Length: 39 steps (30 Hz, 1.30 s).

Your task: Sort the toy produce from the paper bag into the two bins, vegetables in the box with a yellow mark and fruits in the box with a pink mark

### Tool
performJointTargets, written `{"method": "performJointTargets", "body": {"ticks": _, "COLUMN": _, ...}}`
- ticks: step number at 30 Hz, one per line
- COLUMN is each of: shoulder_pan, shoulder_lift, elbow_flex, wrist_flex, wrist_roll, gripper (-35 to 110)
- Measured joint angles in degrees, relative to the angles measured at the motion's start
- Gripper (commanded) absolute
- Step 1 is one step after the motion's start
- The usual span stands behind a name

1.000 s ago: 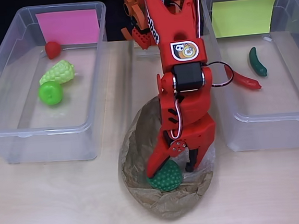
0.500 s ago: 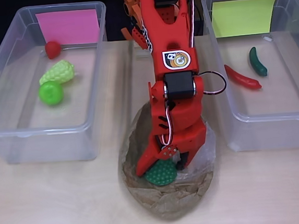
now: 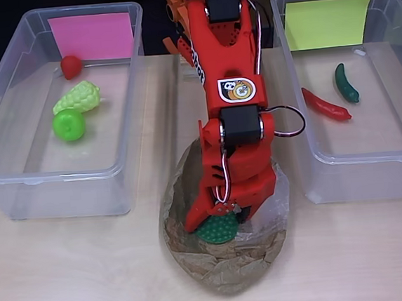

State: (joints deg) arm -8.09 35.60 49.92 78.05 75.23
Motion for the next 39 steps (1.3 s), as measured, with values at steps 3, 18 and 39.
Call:
{"method": "performJointTargets", "body": {"ticks": 3, "shoulder_pan": 0.0, "shoulder_lift": -0.62, "elbow_flex": -1.76, "wrist_flex": 1.93, "wrist_roll": -1.23, "gripper": 32}}
{"method": "performJointTargets", "body": {"ticks": 18, "shoulder_pan": 1.14, "shoulder_lift": 5.98, "elbow_flex": -7.91, "wrist_flex": 18.02, "wrist_roll": -13.97, "gripper": 31}}
{"method": "performJointTargets", "body": {"ticks": 39, "shoulder_pan": 7.47, "shoulder_lift": 39.55, "elbow_flex": 6.42, "wrist_flex": 26.89, "wrist_roll": -27.69, "gripper": 29}}
